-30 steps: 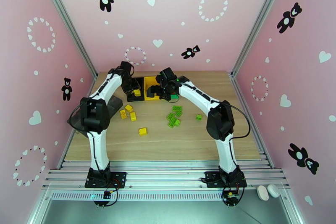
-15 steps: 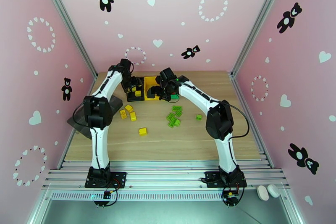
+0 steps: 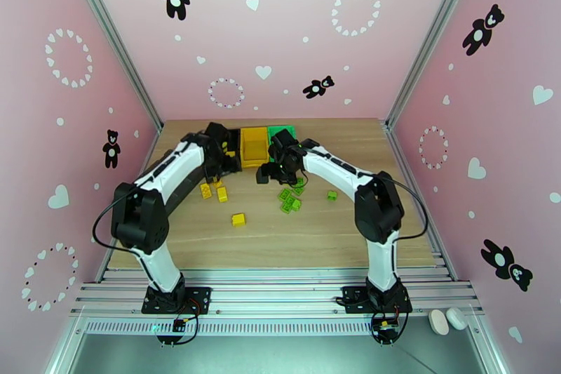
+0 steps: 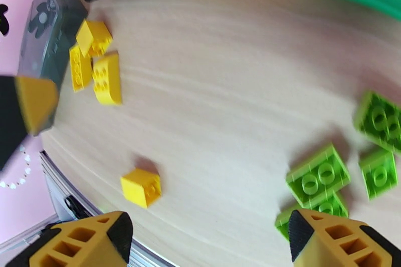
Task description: Sort the legos into containers by color
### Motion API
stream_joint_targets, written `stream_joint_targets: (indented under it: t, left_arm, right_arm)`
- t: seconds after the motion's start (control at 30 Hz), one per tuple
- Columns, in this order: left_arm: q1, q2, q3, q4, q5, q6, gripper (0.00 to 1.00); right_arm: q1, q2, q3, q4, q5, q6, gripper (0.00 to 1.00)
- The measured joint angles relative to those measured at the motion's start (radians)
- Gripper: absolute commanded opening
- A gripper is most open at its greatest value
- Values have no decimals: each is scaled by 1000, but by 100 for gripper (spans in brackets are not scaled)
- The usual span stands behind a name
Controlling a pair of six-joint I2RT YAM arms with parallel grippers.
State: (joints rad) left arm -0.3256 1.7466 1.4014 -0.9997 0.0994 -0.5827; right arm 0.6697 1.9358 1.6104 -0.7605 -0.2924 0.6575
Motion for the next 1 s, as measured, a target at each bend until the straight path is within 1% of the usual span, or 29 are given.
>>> stream_joint_targets:
  t: [0.13, 0.23, 0.4, 0.5, 0.73, 1.0]
  left_arm:
    - [-74, -59, -143, 26, -11, -50, 86]
    - [-134, -81, -215, 47, -12, -90, 87]
    - [-222, -82, -270, 84, -22, -141, 87]
    - [-257, -82, -291, 108, -32, -164, 86]
    - [-266, -60, -364, 150, -45, -208, 79]
    - [-266, -34, -367, 164, -60, -217, 69]
  right_arm:
    - [13, -80, -109, 13, 27, 5, 89]
    - [20, -129, -180, 24, 44, 13, 89]
    - [31, -196, -278, 37, 65, 21, 89]
    - [38, -236, -328, 46, 73, 28, 89]
    - [46, -317, -401, 53, 90, 48, 89]
    - [51, -349, -434, 61, 95, 59, 89]
